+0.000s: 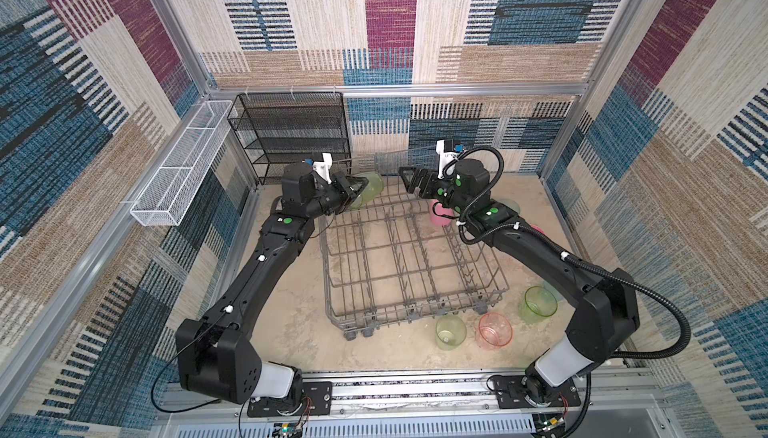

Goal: Load the cups into the dish rack
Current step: 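Grasp the green cup base with the right gripper from the left gripper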

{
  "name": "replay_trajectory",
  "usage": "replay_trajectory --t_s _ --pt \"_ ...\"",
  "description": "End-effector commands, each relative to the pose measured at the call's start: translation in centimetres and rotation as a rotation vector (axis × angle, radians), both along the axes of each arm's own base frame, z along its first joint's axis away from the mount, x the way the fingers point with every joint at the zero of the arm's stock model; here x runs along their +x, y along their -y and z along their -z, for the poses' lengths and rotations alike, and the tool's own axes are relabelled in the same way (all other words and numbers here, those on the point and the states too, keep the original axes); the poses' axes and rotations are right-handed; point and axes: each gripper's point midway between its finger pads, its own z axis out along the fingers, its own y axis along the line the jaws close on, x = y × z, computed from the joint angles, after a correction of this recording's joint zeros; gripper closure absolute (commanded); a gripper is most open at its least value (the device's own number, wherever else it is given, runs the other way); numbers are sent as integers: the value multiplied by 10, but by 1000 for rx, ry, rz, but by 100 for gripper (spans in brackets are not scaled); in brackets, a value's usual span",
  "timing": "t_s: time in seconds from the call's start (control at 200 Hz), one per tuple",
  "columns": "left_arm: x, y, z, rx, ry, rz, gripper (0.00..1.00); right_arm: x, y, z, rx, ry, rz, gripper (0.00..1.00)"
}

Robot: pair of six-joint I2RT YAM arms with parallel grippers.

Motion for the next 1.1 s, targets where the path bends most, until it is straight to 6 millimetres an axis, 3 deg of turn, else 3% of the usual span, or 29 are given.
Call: replay_trajectory --t_s 0.0,0.416,0.896,1.092 --pt "-3 12 -26 -35 162 66 100 1 -3 0 116 -108 -22 2" --pt "2 21 -18 -44 233 76 100 9 -5 -7 348 -295 -69 6" --pt "-3 41 -15 34 431 146 100 16 -9 13 512 -515 -83 7" --pt "-5 51 -15 54 510 176 100 16 -8 11 549 -550 -68 8"
